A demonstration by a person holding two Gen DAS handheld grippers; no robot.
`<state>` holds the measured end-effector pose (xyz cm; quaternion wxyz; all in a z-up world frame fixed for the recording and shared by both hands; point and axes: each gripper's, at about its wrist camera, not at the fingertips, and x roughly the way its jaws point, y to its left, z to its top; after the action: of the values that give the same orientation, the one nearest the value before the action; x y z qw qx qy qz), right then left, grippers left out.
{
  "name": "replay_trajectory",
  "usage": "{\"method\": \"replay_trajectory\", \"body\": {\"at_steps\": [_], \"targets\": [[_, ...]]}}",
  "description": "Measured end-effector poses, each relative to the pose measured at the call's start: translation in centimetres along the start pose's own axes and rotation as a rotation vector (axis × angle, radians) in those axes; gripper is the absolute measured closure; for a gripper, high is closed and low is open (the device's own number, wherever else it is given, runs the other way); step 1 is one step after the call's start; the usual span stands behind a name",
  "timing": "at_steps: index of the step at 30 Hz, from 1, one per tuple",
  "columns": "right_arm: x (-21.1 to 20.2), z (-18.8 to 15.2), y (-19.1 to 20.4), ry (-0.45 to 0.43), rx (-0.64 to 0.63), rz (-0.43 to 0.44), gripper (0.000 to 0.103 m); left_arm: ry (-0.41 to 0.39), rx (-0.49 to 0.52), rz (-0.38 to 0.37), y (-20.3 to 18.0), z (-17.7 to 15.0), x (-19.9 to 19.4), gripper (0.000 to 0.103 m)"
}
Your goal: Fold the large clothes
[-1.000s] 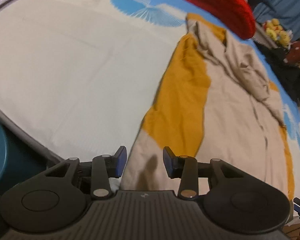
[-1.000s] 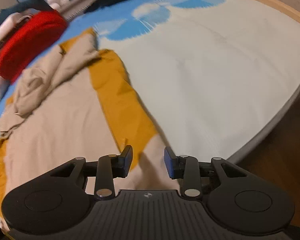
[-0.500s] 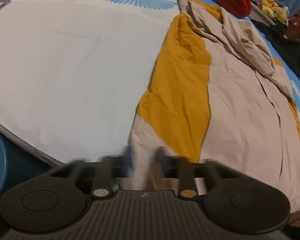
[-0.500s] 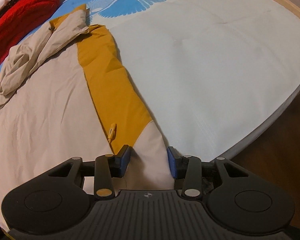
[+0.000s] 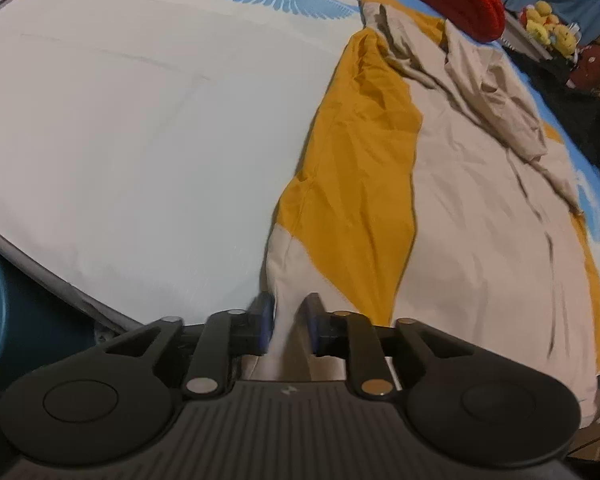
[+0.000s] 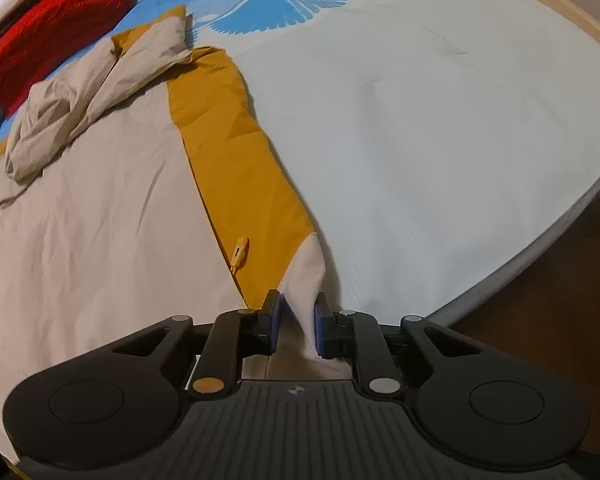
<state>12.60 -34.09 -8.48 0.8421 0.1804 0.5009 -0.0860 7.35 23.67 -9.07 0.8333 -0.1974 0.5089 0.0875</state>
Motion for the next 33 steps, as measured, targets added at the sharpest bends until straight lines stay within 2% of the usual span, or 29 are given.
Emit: {"method": "replay_trajectory", "body": {"at_steps": [5, 6, 7, 10, 12, 14, 15, 21, 24, 27, 28, 31, 33], "targets": [[0.2, -0.2, 0.4, -0.001, -0.022, -0.006, 0.086, -0.003, 0.047, 0.015, -0.5, -0.1, 0.3, 0.076], [0.0, -0.2, 0.5, -0.007, -0.03, -0.004, 0.089, -0.006, 0.057, 0.008, -0.6, -0.1, 0.2, 0.088], [-0.1, -0.1, 0.6, -0.02, -0.037, 0.006, 0.099, -0.014, 0.071, -0.003, -0.9, -0.1, 0.0, 0.097], [-1.0, 0.0, 0.9, -0.067, -0.056, 0.021, 0.101, -0.055, 0.106, -0.029, -1.6, -0.1, -0.9, 0.097], [-0.8, 0.1, 0.6, -0.05, -0.039, 0.013, 0.099, -0.038, 0.101, -0.021, -1.5, -0.2, -0.8, 0.093], [-0.3, 0.1, 0.3, -0.015, -0.006, 0.008, 0.089, 0.01, 0.071, 0.001, -0.9, -0.3, -0.1, 0.088], [-0.1, 0.1, 0.2, -0.003, -0.002, 0.005, 0.089, 0.022, 0.062, 0.004, -0.7, -0.4, 0.1, 0.085], [0.0, -0.3, 0.8, -0.003, -0.044, -0.016, 0.088, 0.019, 0.098, 0.017, -1.0, -0.4, 0.3, 0.085], [-0.6, -0.3, 0.9, -0.029, -0.059, -0.006, 0.099, 0.003, 0.114, 0.002, -1.2, -0.4, 0.1, 0.099], [-1.6, -0.3, 0.9, -0.067, -0.05, 0.016, 0.101, -0.03, 0.133, -0.008, -1.7, -0.4, -0.9, 0.099], [-1.6, -0.4, 0.8, -0.064, -0.047, 0.015, 0.1, -0.032, 0.122, -0.022, -1.6, -0.4, -1.0, 0.098], [-0.6, -0.5, 0.4, -0.019, -0.027, -0.005, 0.085, 0.006, 0.096, -0.017, -1.2, -0.5, -0.4, 0.091], [-0.3, -0.7, 0.7, -0.001, -0.045, -0.012, 0.083, 0.033, 0.1, 0.01, -1.0, -0.8, 0.2, 0.089]]}}
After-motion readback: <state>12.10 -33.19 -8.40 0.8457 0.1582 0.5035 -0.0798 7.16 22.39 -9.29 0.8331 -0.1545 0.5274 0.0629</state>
